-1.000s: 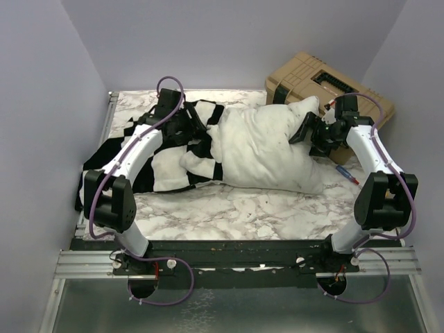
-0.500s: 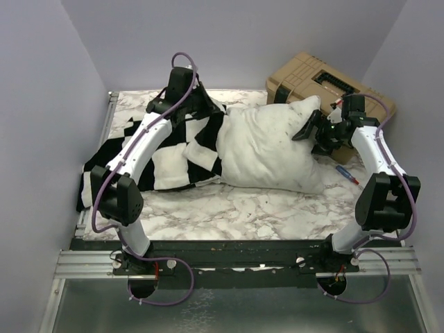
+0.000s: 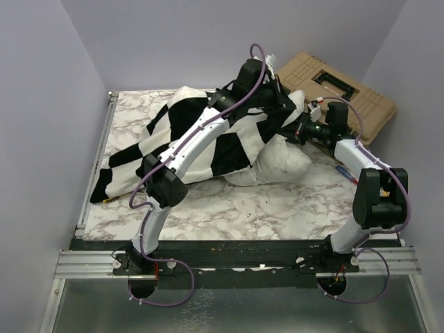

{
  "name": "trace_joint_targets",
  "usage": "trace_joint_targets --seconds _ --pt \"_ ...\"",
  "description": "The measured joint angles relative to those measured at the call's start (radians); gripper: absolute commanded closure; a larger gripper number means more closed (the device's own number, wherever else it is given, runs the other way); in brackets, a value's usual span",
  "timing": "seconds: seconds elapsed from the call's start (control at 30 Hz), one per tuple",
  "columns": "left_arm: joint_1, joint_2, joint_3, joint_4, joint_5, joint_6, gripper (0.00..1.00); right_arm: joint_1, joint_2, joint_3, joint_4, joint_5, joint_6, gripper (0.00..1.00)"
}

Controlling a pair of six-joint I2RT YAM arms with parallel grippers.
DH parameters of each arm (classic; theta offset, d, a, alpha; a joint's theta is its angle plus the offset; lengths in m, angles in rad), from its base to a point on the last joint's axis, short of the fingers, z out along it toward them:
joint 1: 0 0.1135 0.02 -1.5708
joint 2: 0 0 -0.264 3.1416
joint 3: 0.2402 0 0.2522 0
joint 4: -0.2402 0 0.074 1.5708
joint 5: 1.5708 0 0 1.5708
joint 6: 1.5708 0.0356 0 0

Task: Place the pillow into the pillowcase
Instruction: Stuff the pillow into the pillowcase.

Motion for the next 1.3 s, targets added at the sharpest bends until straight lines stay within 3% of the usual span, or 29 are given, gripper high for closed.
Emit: trace_joint_targets --seconds 0.27,0.37,0.47,0.53,0.63,0.73,0.83,0.9,1.03,1.3 --pt "-0.091 0.053 0.043 0.055 0.005 -0.087 1.0 0.056 -0.042 -0.222 0.77 -0.051 0.575 1.0" --pt "-0.068 -0.032 -0.105 0.108 0.003 -0.086 1.0 0.056 -0.067 -0.222 0.849 -0.053 0.644 0.96" --pt "-0.003 -0.159 -0.284 0.116 -0.017 -0.073 1.0 0.057 -0.148 -0.146 0.547 -0.025 0.491 0.76" --pt "0.048 -0.233 -0.372 0.111 -0.035 -0.054 1.0 0.058 -0.172 0.028 0.19 0.076 0.299 0.49" --pt "0.144 -0.344 -0.479 0.101 -0.074 -0.013 1.0 0.057 -0.18 0.247 -0.156 0.252 0.063 0.28" --pt "0.214 -0.426 -0.547 0.093 -0.105 0.023 1.0 0.057 -0.203 0.362 -0.405 0.425 -0.112 0.22" --pt "0.224 -0.457 -0.571 0.083 -0.11 0.045 1.0 0.058 -0.205 0.439 -0.594 0.568 -0.237 0.2" --pt "0.217 -0.459 -0.576 0.076 -0.109 0.053 1.0 0.058 -0.204 0.474 -0.673 0.617 -0.302 0.13" --pt "0.211 -0.457 -0.577 0.057 -0.108 0.061 1.0 0.084 -0.161 0.56 -0.751 0.62 -0.397 0.12" --pt "0.212 -0.459 -0.584 0.048 -0.109 0.066 1.0 0.286 -0.082 0.592 -0.748 0.628 -0.447 0.12"
